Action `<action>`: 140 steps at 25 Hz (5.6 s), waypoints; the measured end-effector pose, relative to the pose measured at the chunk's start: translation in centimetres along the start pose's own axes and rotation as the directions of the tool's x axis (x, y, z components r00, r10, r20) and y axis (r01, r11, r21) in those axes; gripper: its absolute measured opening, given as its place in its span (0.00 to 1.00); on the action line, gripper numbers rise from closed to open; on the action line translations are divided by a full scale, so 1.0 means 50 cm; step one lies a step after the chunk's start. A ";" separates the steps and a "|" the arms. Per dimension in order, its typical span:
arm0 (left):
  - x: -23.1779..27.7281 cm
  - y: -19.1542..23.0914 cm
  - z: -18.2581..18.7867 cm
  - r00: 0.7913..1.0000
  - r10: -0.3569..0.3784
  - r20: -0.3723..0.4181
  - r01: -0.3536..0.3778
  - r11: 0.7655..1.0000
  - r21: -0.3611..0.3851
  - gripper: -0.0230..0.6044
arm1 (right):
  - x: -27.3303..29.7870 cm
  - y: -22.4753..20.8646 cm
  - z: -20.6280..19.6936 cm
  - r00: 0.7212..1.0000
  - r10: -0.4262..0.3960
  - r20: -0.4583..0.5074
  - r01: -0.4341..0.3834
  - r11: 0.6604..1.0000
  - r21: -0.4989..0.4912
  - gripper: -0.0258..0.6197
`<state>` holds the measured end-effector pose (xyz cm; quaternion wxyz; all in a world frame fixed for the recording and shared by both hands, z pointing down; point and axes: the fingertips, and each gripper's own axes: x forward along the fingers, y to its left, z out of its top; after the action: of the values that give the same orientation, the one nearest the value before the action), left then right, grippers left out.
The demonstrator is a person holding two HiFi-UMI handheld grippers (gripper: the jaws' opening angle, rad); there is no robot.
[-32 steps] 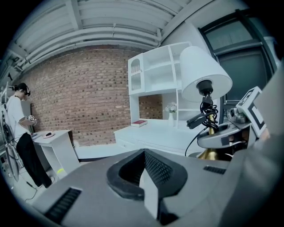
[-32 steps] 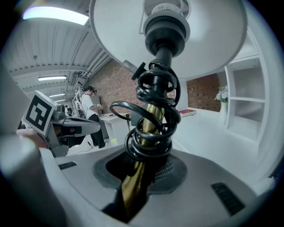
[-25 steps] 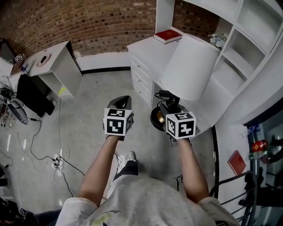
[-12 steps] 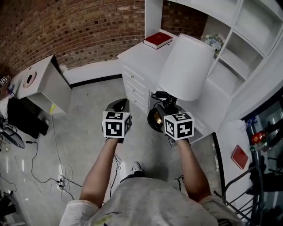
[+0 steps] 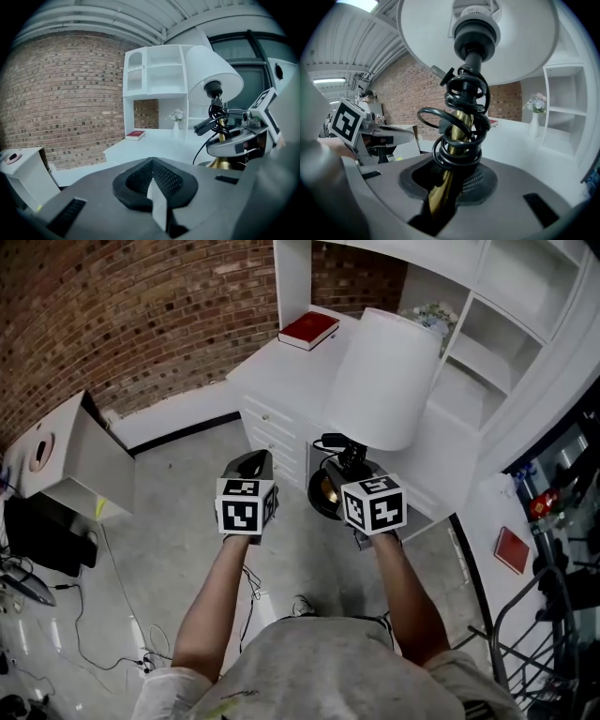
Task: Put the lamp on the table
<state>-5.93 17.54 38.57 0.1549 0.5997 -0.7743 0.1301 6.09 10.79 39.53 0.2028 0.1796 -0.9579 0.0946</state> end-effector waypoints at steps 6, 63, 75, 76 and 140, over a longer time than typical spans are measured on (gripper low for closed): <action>0.028 0.008 0.002 0.999 -0.053 -0.005 0.053 0.999 0.003 0.02 | 0.016 0.004 0.005 1.000 -0.031 -0.005 0.031 0.999 0.014 0.20; 0.645 0.025 0.191 0.992 -0.039 -0.119 0.047 0.997 0.063 0.02 | 0.420 -0.508 0.186 0.999 0.014 -0.039 -0.014 1.000 -0.007 0.20; 0.704 0.057 0.197 0.990 0.039 -0.137 -0.032 0.998 0.055 0.02 | 0.498 -0.549 0.200 0.995 0.085 -0.051 -0.087 0.996 -0.034 0.20; 0.706 0.060 0.196 0.990 0.045 -0.136 -0.039 0.998 0.050 0.02 | 0.503 -0.551 0.201 0.995 0.089 -0.051 -0.091 0.995 -0.037 0.20; 1.050 0.303 0.258 0.928 -0.335 -0.161 0.359 0.922 0.146 0.02 | 0.846 -0.655 0.271 0.942 -0.333 -0.035 0.335 0.940 0.058 0.19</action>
<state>-33.91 -30.35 47.29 0.1739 0.7287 -0.6293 0.2069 -22.28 -35.62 48.74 0.2221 0.3446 -0.9075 0.0914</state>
